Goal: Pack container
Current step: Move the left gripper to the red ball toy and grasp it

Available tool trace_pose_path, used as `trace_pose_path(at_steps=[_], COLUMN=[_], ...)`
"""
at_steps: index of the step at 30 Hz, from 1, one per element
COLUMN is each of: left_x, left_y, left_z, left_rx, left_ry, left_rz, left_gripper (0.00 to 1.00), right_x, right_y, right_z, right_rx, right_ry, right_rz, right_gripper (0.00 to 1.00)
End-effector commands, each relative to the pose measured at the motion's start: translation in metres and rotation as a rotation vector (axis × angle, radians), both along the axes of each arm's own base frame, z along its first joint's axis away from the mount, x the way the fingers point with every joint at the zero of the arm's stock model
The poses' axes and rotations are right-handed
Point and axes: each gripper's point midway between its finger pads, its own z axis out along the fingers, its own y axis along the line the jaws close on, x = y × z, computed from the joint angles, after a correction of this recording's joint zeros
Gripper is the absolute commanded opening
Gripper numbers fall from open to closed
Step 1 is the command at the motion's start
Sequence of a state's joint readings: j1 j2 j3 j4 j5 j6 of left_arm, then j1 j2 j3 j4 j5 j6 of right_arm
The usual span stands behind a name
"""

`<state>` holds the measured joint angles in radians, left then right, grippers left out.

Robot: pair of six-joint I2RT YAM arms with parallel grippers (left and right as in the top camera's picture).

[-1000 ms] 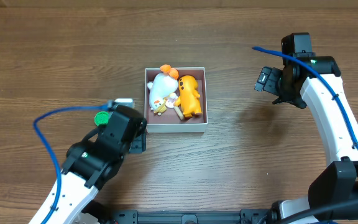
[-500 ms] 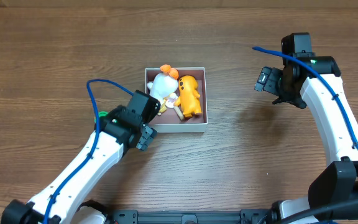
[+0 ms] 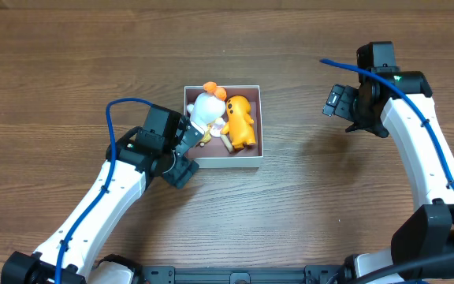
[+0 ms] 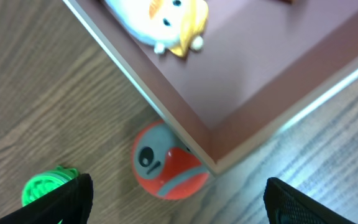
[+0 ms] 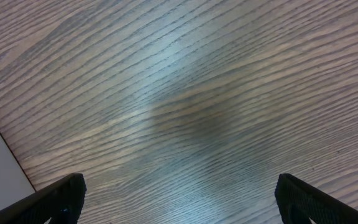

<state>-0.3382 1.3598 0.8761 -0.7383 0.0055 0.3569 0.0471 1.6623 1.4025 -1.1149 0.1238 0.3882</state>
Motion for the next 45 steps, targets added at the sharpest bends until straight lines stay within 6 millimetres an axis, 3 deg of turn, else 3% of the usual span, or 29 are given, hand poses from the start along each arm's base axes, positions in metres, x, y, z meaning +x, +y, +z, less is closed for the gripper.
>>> trace_pose_path(at_steps=[1, 9, 21, 23, 27, 32, 35, 39, 45], left_x=[-0.01, -0.014, -0.009, -0.006, -0.004, -0.005, -0.005, -0.004, -0.004], left_y=[-0.007, -0.009, 0.012, 0.015, 0.021, 0.02, 0.019, 0.011, 0.011], left_z=[-0.006, -0.011, -0.044, -0.045, -0.045, -0.045, -0.045, -0.044, -0.044], left_rx=[-0.027, -0.024, -0.002, -0.004, -0.011, -0.018, -0.023, -0.062, -0.064], left_ry=[0.046, 0.07, 0.172, 0.172, 0.17, 0.176, 0.177, 0.171, 0.169], left_rz=[-0.08, -0.134, -0.062, -0.048, -0.025, -0.026, -0.028, -0.056, -0.058], left_gripper=[0.91, 0.93, 0.93, 0.88, 0.64, 0.59, 0.6, 0.7, 0.7], right_x=[0.006, 0.006, 0.006, 0.006, 0.006, 0.006, 0.006, 0.006, 0.006], right_y=[-0.003, -0.003, -0.003, -0.003, -0.003, -0.003, -0.003, -0.003, -0.003], right_z=[0.006, 0.006, 0.006, 0.006, 0.006, 0.006, 0.006, 0.006, 0.006], right_rx=[-0.013, -0.013, -0.013, -0.013, -0.013, -0.013, -0.013, -0.013, -0.013], right_ry=[-0.023, -0.023, -0.023, -0.023, -0.023, -0.023, -0.023, -0.023, -0.023], right_rz=[-0.004, -0.004, -0.004, -0.004, -0.004, -0.004, -0.004, -0.004, -0.004], right_gripper=[1.0, 1.0, 1.0, 1.0, 1.0, 1.0, 1.0, 1.0, 1.0])
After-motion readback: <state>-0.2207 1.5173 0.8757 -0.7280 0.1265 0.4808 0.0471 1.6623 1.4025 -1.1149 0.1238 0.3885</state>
